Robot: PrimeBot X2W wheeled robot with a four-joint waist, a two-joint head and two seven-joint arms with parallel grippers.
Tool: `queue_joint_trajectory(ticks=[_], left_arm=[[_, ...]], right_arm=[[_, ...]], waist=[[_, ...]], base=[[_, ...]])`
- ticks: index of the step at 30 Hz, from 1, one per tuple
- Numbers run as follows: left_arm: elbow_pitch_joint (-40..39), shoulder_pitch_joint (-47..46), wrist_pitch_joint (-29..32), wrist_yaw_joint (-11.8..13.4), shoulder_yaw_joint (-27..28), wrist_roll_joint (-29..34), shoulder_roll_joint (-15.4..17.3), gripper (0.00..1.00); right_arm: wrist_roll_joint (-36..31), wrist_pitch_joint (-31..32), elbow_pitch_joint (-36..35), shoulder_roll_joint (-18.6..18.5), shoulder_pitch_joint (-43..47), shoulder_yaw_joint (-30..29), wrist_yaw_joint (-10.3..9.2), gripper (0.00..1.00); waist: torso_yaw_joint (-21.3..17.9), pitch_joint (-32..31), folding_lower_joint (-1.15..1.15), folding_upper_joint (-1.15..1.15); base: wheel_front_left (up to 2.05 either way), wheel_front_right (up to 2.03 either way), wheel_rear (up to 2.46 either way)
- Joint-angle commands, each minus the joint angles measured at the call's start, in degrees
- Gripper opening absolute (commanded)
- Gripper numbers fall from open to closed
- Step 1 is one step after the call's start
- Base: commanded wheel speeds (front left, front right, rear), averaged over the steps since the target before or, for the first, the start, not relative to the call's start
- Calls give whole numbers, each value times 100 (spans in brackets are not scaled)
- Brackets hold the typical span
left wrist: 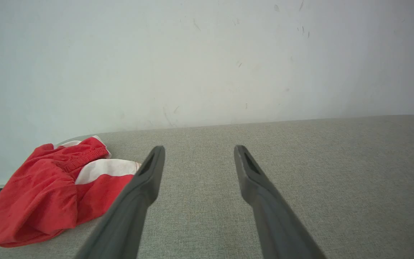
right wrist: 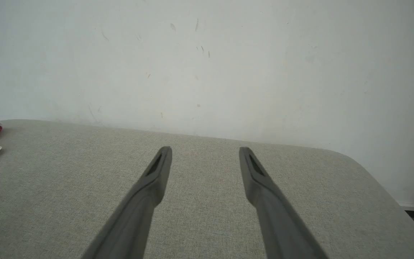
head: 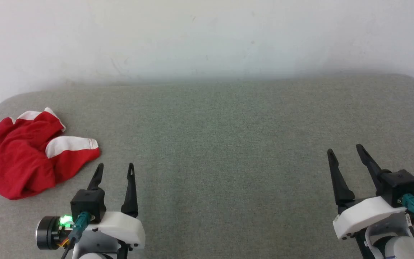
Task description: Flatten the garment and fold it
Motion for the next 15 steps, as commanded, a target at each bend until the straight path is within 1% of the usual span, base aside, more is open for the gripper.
queue_joint_trajectory(ticks=[1, 15], left_arm=[[-32, -76, -62, 71, -30, 12, 8, 100], [-80, -139, -230, 322, -105, -18, 20, 100]], right_arm=[[57, -62, -46, 6, 42, -24, -2, 100], [75, -229, -135, 9, 48, -65, -3, 100]], waist=[[29, 13, 0, 0], [401, 117, 0, 0]], base=[[0, 0, 0], [0, 0, 0]])
